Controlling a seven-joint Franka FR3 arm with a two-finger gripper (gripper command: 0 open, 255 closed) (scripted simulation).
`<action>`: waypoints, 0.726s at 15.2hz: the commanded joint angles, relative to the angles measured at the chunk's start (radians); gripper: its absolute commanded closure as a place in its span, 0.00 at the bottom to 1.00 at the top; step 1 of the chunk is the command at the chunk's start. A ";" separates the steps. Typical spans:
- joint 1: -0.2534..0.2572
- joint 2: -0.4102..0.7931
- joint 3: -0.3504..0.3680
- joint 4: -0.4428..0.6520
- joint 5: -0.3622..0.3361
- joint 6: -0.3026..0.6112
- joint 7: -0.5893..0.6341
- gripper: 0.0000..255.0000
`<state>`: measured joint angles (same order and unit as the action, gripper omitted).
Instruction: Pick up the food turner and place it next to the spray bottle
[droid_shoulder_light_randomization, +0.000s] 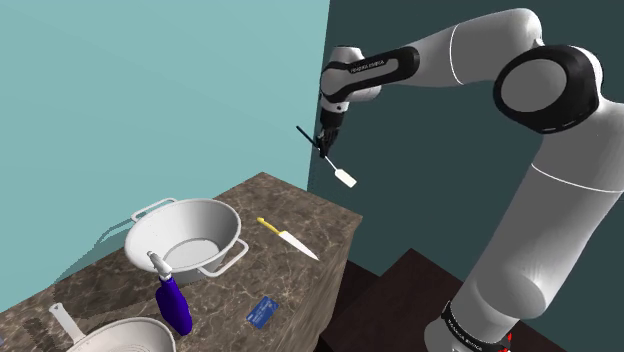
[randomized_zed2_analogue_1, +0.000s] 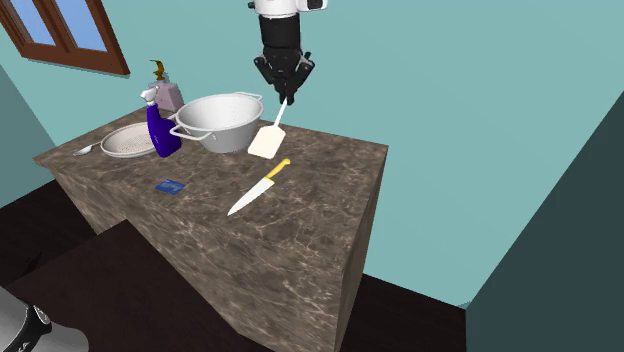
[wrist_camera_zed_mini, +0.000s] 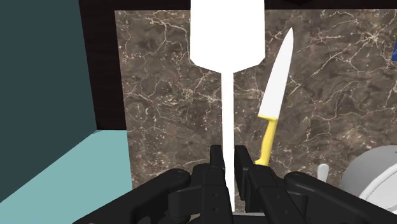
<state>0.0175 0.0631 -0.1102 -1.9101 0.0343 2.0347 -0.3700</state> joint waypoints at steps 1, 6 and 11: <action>0.022 -0.024 0.019 -0.039 -0.007 0.016 0.045 1.00; 0.079 -0.092 0.075 -0.122 -0.020 0.034 0.163 1.00; 0.135 -0.138 0.137 -0.176 -0.025 0.043 0.283 1.00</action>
<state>0.1406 -0.0687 0.0132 -2.0800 0.0097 2.0770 -0.1139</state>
